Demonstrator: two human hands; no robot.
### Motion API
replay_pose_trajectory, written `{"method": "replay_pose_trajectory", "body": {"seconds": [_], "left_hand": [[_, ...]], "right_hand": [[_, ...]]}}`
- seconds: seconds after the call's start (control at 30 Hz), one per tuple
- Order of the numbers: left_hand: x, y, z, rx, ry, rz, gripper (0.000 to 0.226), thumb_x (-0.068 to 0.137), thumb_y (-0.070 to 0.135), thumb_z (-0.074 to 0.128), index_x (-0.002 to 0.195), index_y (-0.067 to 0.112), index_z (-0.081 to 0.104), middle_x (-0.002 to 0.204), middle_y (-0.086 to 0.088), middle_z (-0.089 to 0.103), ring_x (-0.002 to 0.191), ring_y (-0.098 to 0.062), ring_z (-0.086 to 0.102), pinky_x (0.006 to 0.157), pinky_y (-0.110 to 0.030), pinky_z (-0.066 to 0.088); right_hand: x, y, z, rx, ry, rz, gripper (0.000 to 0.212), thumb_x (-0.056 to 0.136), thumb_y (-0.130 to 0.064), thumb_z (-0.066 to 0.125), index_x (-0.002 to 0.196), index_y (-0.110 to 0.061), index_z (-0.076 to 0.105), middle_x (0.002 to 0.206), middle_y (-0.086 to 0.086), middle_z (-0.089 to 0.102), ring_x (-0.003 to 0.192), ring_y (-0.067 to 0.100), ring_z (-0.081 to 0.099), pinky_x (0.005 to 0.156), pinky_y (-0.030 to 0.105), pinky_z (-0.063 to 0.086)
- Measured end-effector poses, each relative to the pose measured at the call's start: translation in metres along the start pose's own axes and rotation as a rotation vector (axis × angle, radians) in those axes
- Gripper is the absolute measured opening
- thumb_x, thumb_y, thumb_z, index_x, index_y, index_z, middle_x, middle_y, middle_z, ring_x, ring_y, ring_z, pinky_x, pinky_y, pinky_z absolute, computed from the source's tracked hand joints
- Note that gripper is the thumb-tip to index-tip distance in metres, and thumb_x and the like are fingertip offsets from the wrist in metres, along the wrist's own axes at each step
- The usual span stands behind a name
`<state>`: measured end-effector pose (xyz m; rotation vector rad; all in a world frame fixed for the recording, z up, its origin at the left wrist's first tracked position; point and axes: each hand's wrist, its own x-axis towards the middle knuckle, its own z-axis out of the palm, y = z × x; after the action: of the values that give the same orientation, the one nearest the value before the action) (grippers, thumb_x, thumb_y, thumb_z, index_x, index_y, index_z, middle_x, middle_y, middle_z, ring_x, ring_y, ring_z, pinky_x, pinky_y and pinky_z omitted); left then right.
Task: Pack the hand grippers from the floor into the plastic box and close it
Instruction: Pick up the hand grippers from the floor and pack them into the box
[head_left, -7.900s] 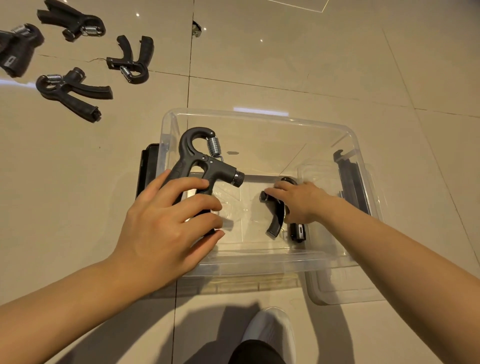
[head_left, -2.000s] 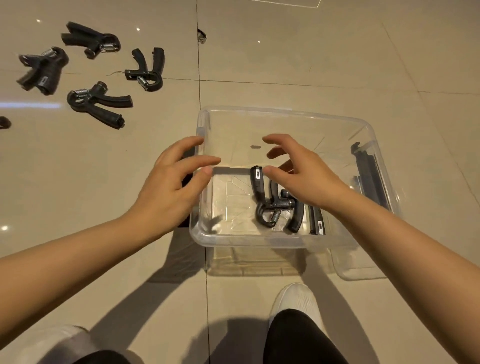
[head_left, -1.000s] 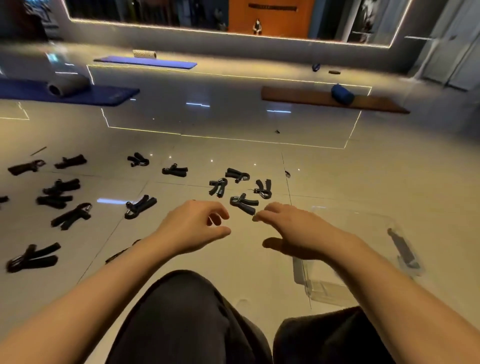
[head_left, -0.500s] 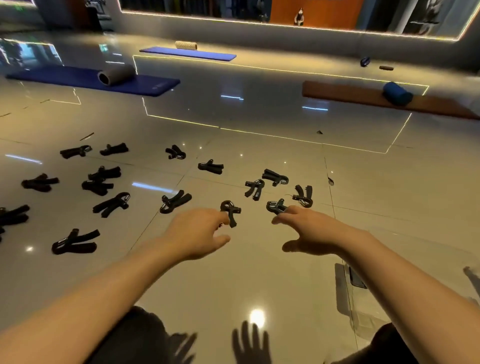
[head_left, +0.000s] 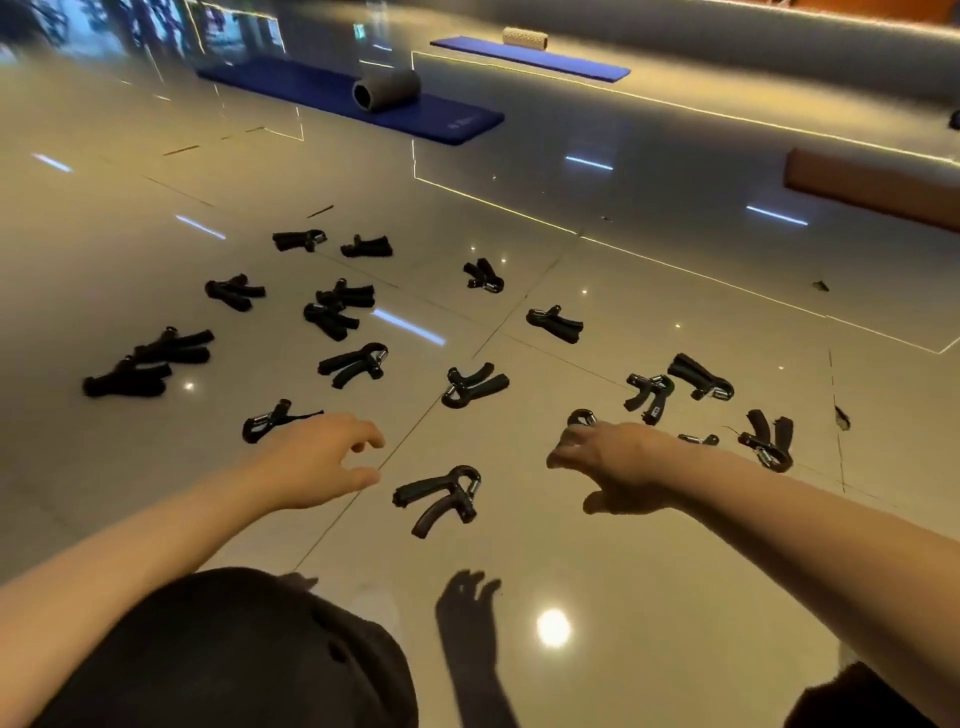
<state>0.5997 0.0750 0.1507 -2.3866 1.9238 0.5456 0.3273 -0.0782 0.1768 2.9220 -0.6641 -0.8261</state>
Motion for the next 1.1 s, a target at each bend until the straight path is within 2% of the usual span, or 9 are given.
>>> {"method": "replay_pose_trajectory", "body": {"seconds": [0.13,0.33,0.47,0.53,0.6,0.7,0.87,0.97,1.1], "left_hand": [[0.033,0.001,0.013,0.034,-0.028,0.046,0.048,0.089,0.05,0.053,0.134,0.035,0.042,0.132,0.011,0.048,0.113,-0.008,0.05,0.092,-0.033,0.048],[0.095,0.02,0.072,0.019,-0.053,0.172,0.058,0.088,0.051,0.052,0.14,0.035,0.033,0.138,0.011,0.038,0.121,-0.011,0.042,0.093,-0.031,0.044],[0.126,0.011,0.145,0.078,-0.114,0.185,0.067,0.086,0.051,0.052,0.144,0.033,0.024,0.142,0.005,0.034,0.123,-0.018,0.04,0.095,-0.034,0.042],[0.143,0.0,0.178,0.072,-0.105,0.19,0.072,0.079,0.052,0.057,0.142,0.031,0.031,0.142,0.0,0.038,0.125,-0.024,0.042,0.093,-0.04,0.045],[0.165,-0.011,0.204,0.068,-0.108,0.177,0.078,0.069,0.058,0.056,0.14,0.03,0.037,0.141,-0.006,0.041,0.127,-0.031,0.042,0.091,-0.047,0.048],[0.191,-0.027,0.231,0.052,-0.132,0.199,0.083,0.067,0.067,0.044,0.141,0.03,0.03,0.146,-0.008,0.035,0.133,-0.033,0.034,0.1,-0.051,0.041],[0.203,-0.035,0.251,-0.056,-0.137,0.32,0.059,0.088,0.056,0.042,0.135,0.02,0.044,0.134,-0.014,0.048,0.118,-0.033,0.05,0.092,-0.043,0.047],[0.206,-0.033,0.264,-0.042,-0.118,0.281,0.066,0.08,0.04,0.055,0.14,0.023,0.036,0.138,-0.017,0.044,0.122,-0.035,0.046,0.093,-0.049,0.044],[0.205,-0.028,0.27,0.014,-0.039,0.243,0.068,0.075,0.032,0.061,0.139,0.02,0.041,0.135,-0.022,0.047,0.12,-0.038,0.05,0.09,-0.052,0.045]], "right_hand": [[0.033,0.0,-0.011,-0.009,0.131,-0.09,0.054,0.092,-0.037,0.054,0.14,-0.024,0.033,0.137,0.001,0.04,0.118,0.02,0.046,0.089,0.032,0.047],[0.076,0.023,0.074,-0.179,-0.27,-0.2,0.064,0.095,-0.035,0.051,0.148,-0.026,0.016,0.151,0.008,0.019,0.13,0.031,0.033,0.102,0.043,0.039],[0.106,0.043,0.135,-0.104,-0.35,-0.2,0.066,0.096,-0.038,0.046,0.149,-0.028,0.008,0.156,0.007,0.008,0.132,0.032,0.03,0.102,0.041,0.036],[0.123,0.055,0.161,-0.04,-0.374,-0.134,0.068,0.096,-0.041,0.046,0.149,-0.03,0.005,0.157,0.006,0.002,0.135,0.032,0.026,0.103,0.041,0.035],[0.144,0.071,0.184,0.036,-0.348,-0.044,0.068,0.095,-0.043,0.045,0.148,-0.032,0.004,0.157,0.005,0.001,0.135,0.033,0.025,0.102,0.041,0.037],[0.18,0.099,0.209,0.144,-0.282,0.082,0.068,0.095,-0.043,0.043,0.148,-0.032,0.003,0.156,0.005,0.002,0.134,0.035,0.025,0.1,0.042,0.041],[0.216,0.127,0.24,0.15,-0.224,0.231,0.081,0.092,-0.044,0.047,0.147,-0.036,-0.011,0.156,0.01,-0.012,0.137,0.041,0.016,0.105,0.05,0.031],[0.216,0.126,0.261,0.225,-0.159,0.254,0.08,0.093,-0.05,0.043,0.147,-0.036,-0.013,0.156,0.012,-0.017,0.138,0.045,0.006,0.108,0.048,0.03],[0.198,0.115,0.29,0.282,-0.077,0.222,0.082,0.091,-0.055,0.044,0.148,-0.035,-0.011,0.157,0.015,-0.013,0.14,0.048,0.005,0.111,0.052,0.026]]}}
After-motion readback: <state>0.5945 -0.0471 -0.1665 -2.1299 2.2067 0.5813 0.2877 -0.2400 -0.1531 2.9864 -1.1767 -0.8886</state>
